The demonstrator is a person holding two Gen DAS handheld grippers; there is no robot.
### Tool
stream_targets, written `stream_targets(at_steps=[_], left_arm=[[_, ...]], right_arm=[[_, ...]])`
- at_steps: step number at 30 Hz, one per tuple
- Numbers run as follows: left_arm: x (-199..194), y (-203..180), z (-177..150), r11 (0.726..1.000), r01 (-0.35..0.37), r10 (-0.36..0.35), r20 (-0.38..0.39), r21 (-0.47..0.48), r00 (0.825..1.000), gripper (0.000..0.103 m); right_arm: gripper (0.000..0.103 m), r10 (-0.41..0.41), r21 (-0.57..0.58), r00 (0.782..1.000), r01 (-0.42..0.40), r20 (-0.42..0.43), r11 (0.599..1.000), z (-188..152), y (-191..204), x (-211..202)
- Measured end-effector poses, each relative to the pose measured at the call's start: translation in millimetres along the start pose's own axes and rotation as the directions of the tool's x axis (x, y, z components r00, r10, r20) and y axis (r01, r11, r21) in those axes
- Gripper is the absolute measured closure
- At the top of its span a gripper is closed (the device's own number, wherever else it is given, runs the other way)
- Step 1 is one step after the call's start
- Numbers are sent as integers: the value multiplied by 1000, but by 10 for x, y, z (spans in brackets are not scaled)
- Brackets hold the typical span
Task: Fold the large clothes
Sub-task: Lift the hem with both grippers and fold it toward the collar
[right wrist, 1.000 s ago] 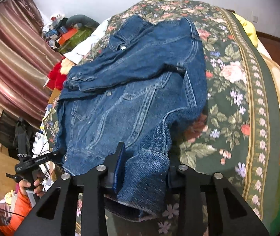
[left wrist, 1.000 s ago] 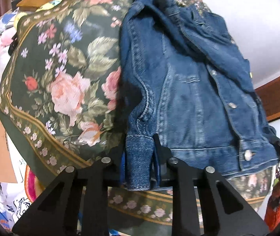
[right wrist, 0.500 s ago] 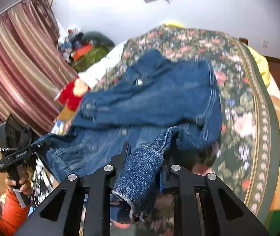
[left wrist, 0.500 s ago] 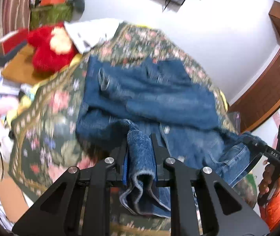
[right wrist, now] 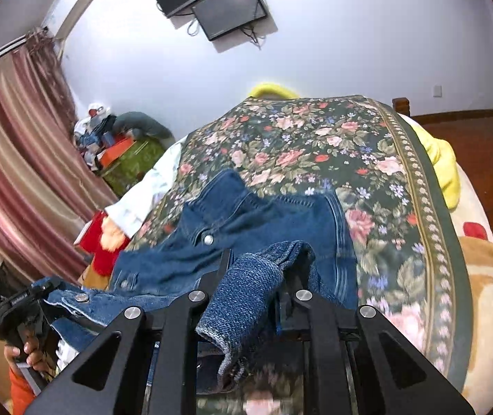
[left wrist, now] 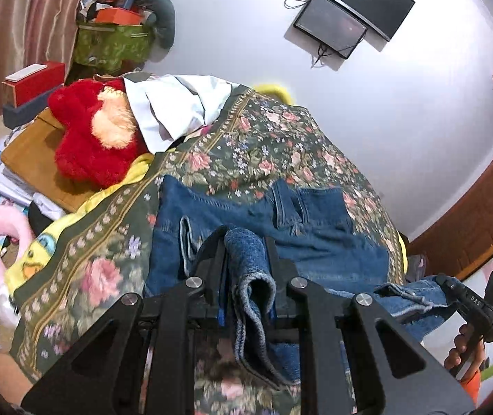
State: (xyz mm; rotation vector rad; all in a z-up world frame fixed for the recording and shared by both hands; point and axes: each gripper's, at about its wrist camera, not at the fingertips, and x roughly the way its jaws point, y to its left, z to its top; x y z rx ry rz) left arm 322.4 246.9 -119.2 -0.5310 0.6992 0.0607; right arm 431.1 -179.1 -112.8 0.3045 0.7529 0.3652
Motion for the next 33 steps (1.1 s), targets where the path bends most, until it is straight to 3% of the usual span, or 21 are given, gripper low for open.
stream_targets(at_steps=[9,21,27,30,33], left_arm=[[650,121,378,998,-41,41,-10,-38,999,86],[1770,494,528,984,-157,145,-132,-84,981,86],[2095,554,425,977,-214,207,-177,-18,962,83],[2158,511,375,969,-236,245,-178,72,953,81],[2174,491,372,964,-250,263,-186,91,947,80]], right_arm=[[88,-61,-34,998,61,-4,998,423,3,730],[88,-167,-91,983,160,-76,983,633,-51,1843],[87,-205,-88,972,195,-117,977,493,-232,2210],[87,-182,-77,976,174,-119,982,477,-285,2198],[87,-200,-135,971,183,-129,974,472,-225,2186]])
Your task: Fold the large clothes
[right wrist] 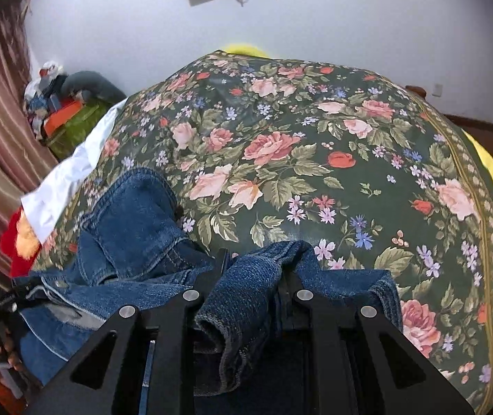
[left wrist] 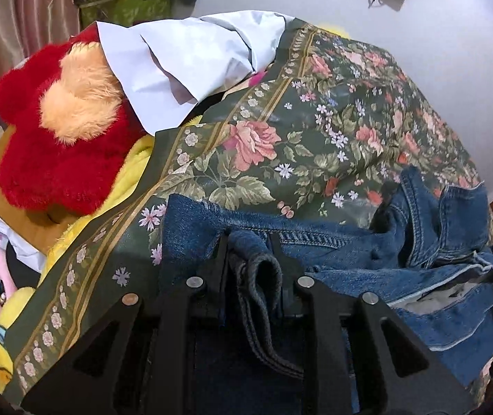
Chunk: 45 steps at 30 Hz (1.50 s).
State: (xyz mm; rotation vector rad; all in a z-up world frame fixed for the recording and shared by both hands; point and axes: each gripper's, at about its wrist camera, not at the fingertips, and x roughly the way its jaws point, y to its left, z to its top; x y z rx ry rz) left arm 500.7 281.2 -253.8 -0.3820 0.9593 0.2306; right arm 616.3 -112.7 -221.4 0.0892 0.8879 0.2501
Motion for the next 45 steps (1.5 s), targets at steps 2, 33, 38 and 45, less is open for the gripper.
stream_targets(at_steps=[2,33,38,45], left_arm=[[8,13,16,1000,2,-2,-17,-8,1000,80],[-1468,-371,-474,964,-67,54,58,259,997,26],[-1220,-660,-783,943,-35,42,-15,330,999,26],[-736,-998,-932,923,-40,70,-65,382,995,26]], right_arm=[[85,-15,-52,1000,14,-12,999,-17,48,-38],[78,-43,-243,998,31,-47,969,-450,65,-1599],[78,-3,-291,990,-38,-138,956,-845,276,-1357],[78,-37,-346,979,-35,-200,938,-1110,535,-834]])
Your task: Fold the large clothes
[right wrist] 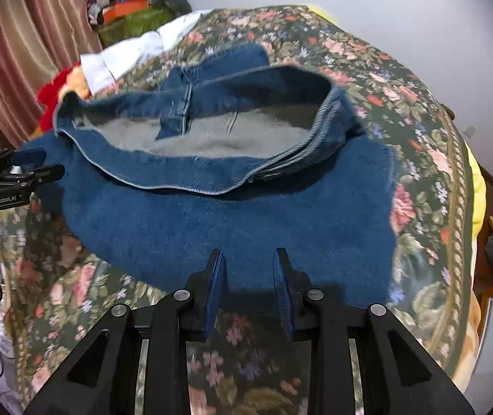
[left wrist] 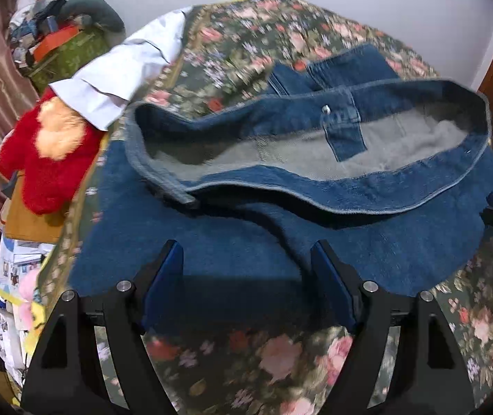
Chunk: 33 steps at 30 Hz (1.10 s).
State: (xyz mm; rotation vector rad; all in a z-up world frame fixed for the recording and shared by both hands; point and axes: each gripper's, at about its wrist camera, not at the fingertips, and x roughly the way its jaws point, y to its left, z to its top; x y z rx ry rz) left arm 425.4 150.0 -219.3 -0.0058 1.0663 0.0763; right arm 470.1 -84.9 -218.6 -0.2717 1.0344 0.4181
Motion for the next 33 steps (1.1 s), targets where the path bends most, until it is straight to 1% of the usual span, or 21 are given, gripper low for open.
stream_targets(at_steps=[1,3,5,7,9,10,11,13,14,15,16,17,18,19,21,22,23,24,27,30,33], left_arm=[[63,-53,41,1000,-20,20,11,21,1000,26],[166,-128,128,997,-43,42,20,59,999,25],[280,-136,210,996,-60,60,14,65,998,25],[397,-105,310,995,-83,82,5,51,997,25],[487,-3,427,995,-96,95,1,14,995,25],[524,62,519,995,-99,99,0,-10,995,25],[540,124,594,995,-91,91,1,-29,996,25],[552,310,778,994,-62,64,14,-94,998,25],[554,383,853,990,-66,69,25,-124,997,25],[558,475,929,983,-91,98,38,-157,994,25],[581,533,983,978,-113,121,40,-173,992,25],[627,619,1035,973,-133,142,34,-189,989,25],[671,693,1058,971,-130,138,24,-200,990,25],[733,780,1056,969,-111,115,5,-223,993,24],[811,919,980,953,-64,58,-28,-295,998,24],[809,970,933,947,-38,32,-23,-320,999,24],[784,977,908,947,-32,29,-14,-319,999,24],[754,979,890,949,-32,31,-9,-313,999,24],[567,946,847,959,-64,69,9,-276,998,24],[293,934,841,971,-75,88,49,-229,995,24],[-15,867,785,981,-104,121,101,-162,987,24]], right_arm=[[78,-6,-5,1000,6,8,1000,39,25,43],[78,8,-1,1000,-8,12,1000,139,45,125],[78,32,13,999,-32,7,999,251,57,237],[78,32,26,999,-32,15,999,392,41,346],[78,26,21,999,-26,19,999,540,27,416],[78,7,15,999,-7,34,1000,637,7,436],[78,-11,13,998,11,54,1000,737,-24,446],[78,2,40,996,-5,86,999,926,-123,463],[78,13,64,995,-19,100,998,1005,-182,470],[78,16,84,994,-25,112,996,1077,-236,479],[78,-5,109,992,-9,125,994,1149,-304,496],[78,-47,132,991,30,129,991,1204,-364,523],[78,-66,151,990,46,127,987,1242,-423,568],[78,-45,166,992,25,119,986,1255,-478,621],[78,-16,190,993,-6,118,982,1240,-530,669],[78,-8,192,991,-18,133,981,1214,-544,646],[78,-4,187,990,-22,138,982,1194,-548,615],[78,-7,185,991,-18,133,982,1174,-550,581],[78,-45,185,992,22,121,982,1100,-544,458],[78,-31,129,990,14,135,992,997,-463,270],[78,-37,72,988,27,147,997,863,-318,98]])
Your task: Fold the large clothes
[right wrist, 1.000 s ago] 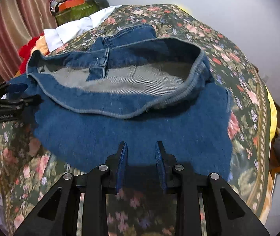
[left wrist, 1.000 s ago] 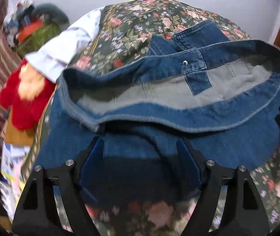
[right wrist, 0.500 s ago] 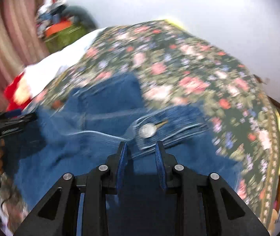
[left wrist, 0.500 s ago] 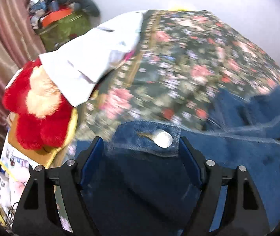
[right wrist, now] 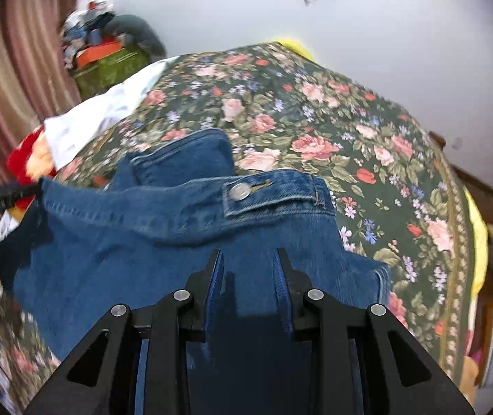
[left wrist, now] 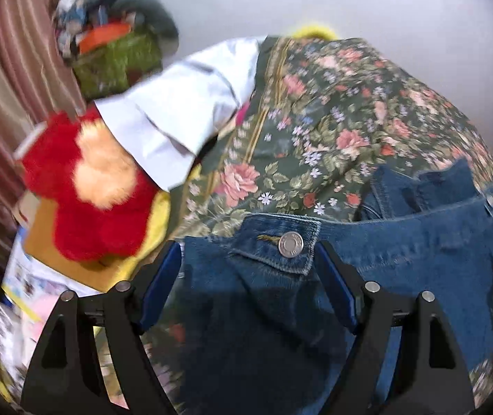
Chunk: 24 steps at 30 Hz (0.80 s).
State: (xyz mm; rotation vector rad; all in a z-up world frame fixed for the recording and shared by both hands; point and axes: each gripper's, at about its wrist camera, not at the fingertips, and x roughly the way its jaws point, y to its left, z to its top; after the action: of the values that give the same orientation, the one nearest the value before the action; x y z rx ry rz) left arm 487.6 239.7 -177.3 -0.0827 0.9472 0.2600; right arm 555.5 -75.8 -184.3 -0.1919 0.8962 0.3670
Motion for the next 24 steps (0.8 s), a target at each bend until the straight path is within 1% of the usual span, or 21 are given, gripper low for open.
stream_targets(at_steps=[1,3,5,7,9,11,12,13,15,17,18,19,20,22,24], left_arm=[[-121,-27,-46,999,-7,6,23,36,1000,24],[-253,-60,-127,997,5,-8,39,82,999,24],[-351,-86,-280,992,28,-32,31,122,999,22],[-336,-111,-443,988,40,-41,4,150,999,20],[-240,-128,-585,984,17,-12,-32,175,999,20],[-80,-99,-753,980,-43,59,-76,193,995,19],[-9,-54,-839,979,-59,77,-87,195,993,16],[28,0,-903,982,-51,68,-92,184,993,15],[34,218,-1022,994,-8,18,-94,108,995,11],[29,395,-1105,999,32,-28,-117,31,993,11],[35,471,-1155,999,50,-50,-129,-3,990,10],[32,532,-1228,998,65,-68,-136,-26,988,10],[5,550,-1280,998,65,-68,-129,-21,989,10],[-76,530,-1376,999,42,-41,-105,9,994,10],[-138,529,-1430,1000,24,-24,-99,2,995,10]], right_arm=[[78,9,-17,1000,-9,0,1000,-48,50,-55],[78,29,-33,1000,-30,-11,999,-151,135,-128],[78,55,-45,998,-56,-35,997,-260,224,-148],[78,54,-74,996,-59,-65,996,-376,314,-125],[78,11,-119,995,-24,-102,993,-488,408,-46],[78,-61,-170,986,34,-156,985,-621,478,89],[78,-74,-185,985,45,-155,982,-671,495,113],[78,-83,-205,988,55,-134,977,-718,512,106],[76,-113,-223,987,86,-115,971,-770,529,69],[53,-181,-235,978,152,-108,960,-792,518,40],[27,-231,-241,969,205,-88,949,-802,494,24],[13,-260,-245,963,238,-64,940,-819,453,5],[12,-255,-242,965,233,-62,942,-839,408,1],[12,-207,-198,974,186,-92,962,-894,262,10],[12,-176,-158,980,160,-94,974,-923,155,-19]])
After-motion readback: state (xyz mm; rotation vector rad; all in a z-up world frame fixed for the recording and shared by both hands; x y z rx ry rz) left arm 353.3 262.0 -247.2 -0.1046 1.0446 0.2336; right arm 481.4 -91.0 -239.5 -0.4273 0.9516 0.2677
